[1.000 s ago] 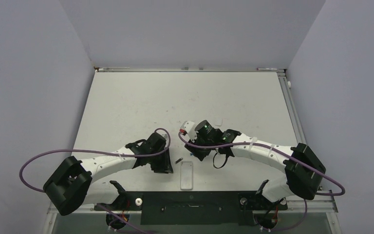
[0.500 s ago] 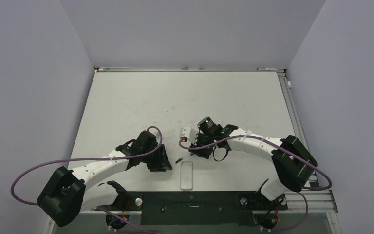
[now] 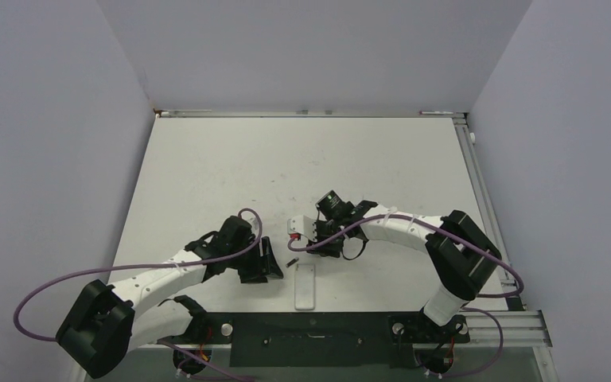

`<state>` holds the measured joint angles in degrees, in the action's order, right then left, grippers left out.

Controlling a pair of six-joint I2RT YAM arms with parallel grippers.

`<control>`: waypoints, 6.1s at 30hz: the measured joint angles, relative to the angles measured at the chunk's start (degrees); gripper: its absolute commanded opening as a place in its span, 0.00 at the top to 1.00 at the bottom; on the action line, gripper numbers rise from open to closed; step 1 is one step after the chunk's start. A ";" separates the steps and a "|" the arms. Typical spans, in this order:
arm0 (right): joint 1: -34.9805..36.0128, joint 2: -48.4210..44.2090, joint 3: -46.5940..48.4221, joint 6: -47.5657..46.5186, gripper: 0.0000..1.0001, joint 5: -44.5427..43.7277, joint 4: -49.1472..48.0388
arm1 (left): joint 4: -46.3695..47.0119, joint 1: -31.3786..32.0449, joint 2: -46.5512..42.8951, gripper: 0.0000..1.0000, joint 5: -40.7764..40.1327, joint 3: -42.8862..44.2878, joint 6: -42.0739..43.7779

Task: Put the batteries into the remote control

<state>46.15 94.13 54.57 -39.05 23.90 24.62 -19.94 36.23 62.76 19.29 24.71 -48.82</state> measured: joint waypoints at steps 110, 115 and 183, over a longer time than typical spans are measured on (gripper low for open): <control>15.41 -3.82 4.59 20.24 0.91 -13.90 10.69 | 10.36 3.85 20.31 0.83 -2.36 8.90 -2.49; 15.41 -2.40 4.59 20.20 0.91 -13.90 10.67 | 10.60 3.87 19.12 0.82 -2.36 7.91 -2.58; 15.45 4.09 8.98 19.65 0.83 -13.11 11.56 | 9.60 -3.41 9.86 0.73 -1.42 0.90 -1.33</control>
<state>61.60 98.21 63.55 -19.40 10.79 36.18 -10.35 32.82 72.62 17.87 25.61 -50.15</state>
